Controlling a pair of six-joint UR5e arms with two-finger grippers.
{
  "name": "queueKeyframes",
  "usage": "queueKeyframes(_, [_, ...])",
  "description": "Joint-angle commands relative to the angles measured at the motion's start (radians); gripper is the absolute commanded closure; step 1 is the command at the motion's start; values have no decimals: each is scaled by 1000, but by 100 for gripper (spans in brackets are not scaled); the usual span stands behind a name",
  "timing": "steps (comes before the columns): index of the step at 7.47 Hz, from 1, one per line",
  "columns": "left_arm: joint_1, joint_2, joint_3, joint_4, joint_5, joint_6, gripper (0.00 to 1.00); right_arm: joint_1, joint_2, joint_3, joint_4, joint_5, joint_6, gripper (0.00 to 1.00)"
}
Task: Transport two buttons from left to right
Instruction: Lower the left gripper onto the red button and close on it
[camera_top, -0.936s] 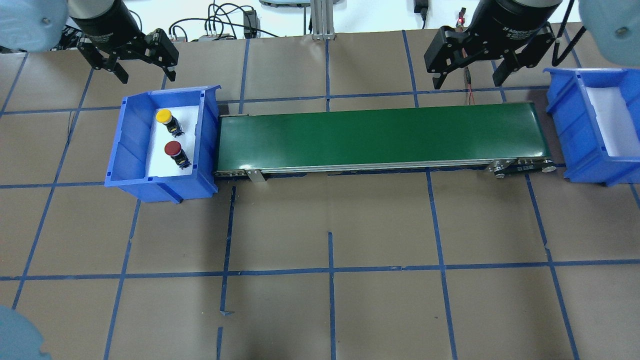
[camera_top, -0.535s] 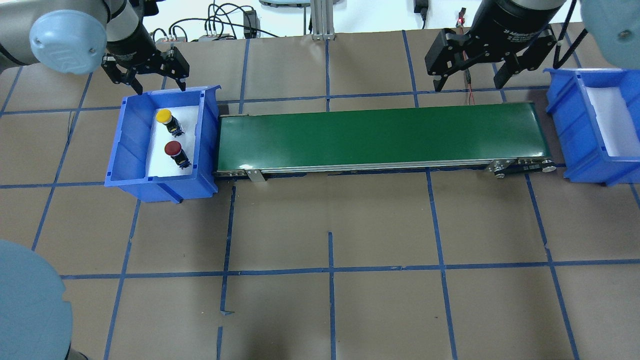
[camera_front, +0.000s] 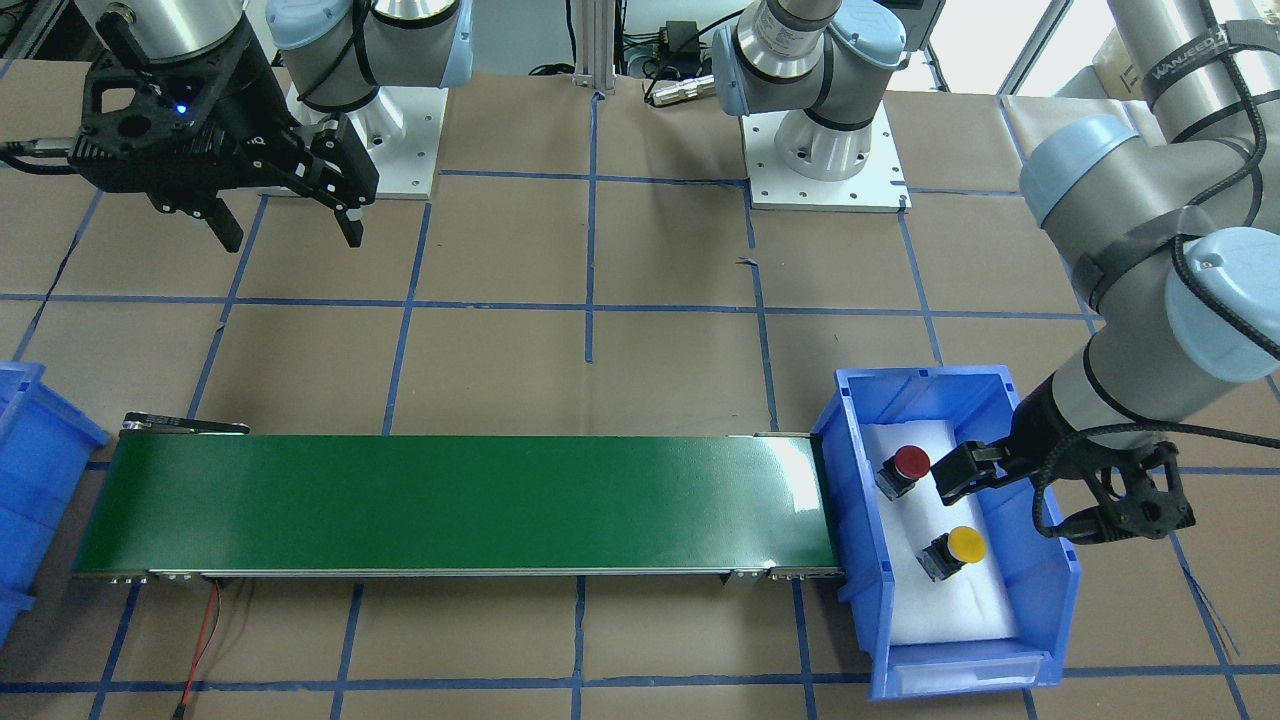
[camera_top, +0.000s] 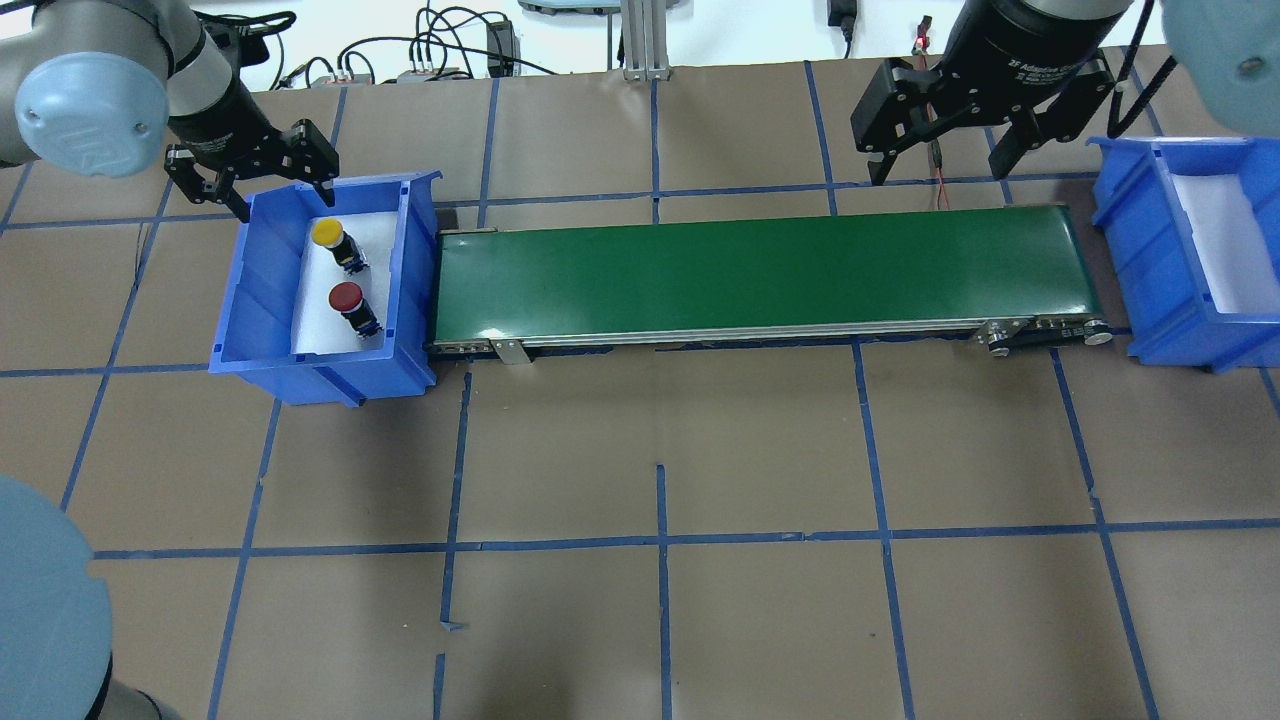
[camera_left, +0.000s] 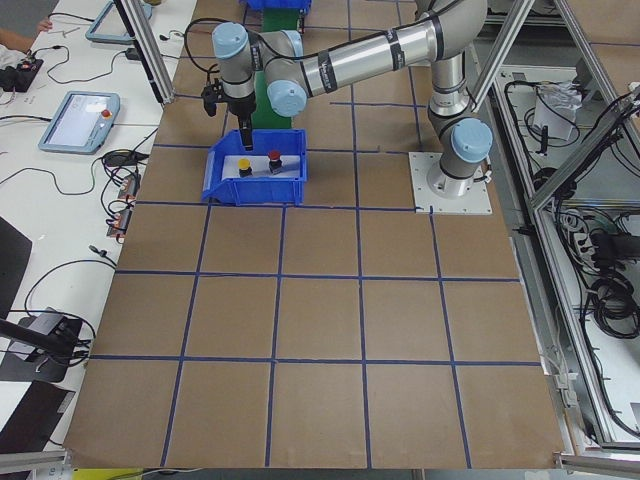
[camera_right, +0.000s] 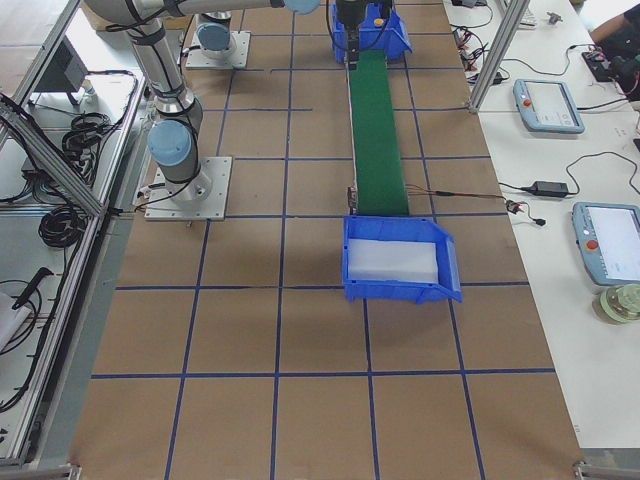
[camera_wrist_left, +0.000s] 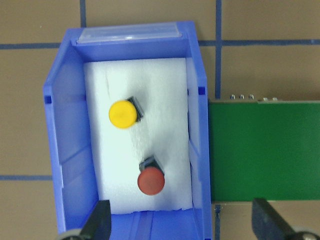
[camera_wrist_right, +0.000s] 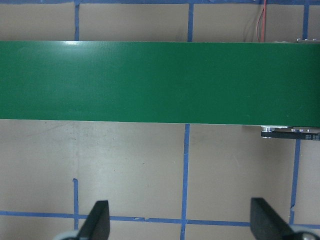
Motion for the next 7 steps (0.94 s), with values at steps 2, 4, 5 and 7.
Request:
queueKeyframes(2, [13,-8,-19,18,8,-47,0,0,3,1,-1,1,-1,0])
queueKeyframes(4, [10,-17,-49,30,-5,-142,0,0,4,4,1,1,-2,0])
queueKeyframes(5, [6,-19,-68,34,-11,-145,0,-2,6,2,1,1,-4,0])
queueKeyframes(7, [13,-16,-118,36,-15,-142,0,-2,6,4,-2,3,-2,0])
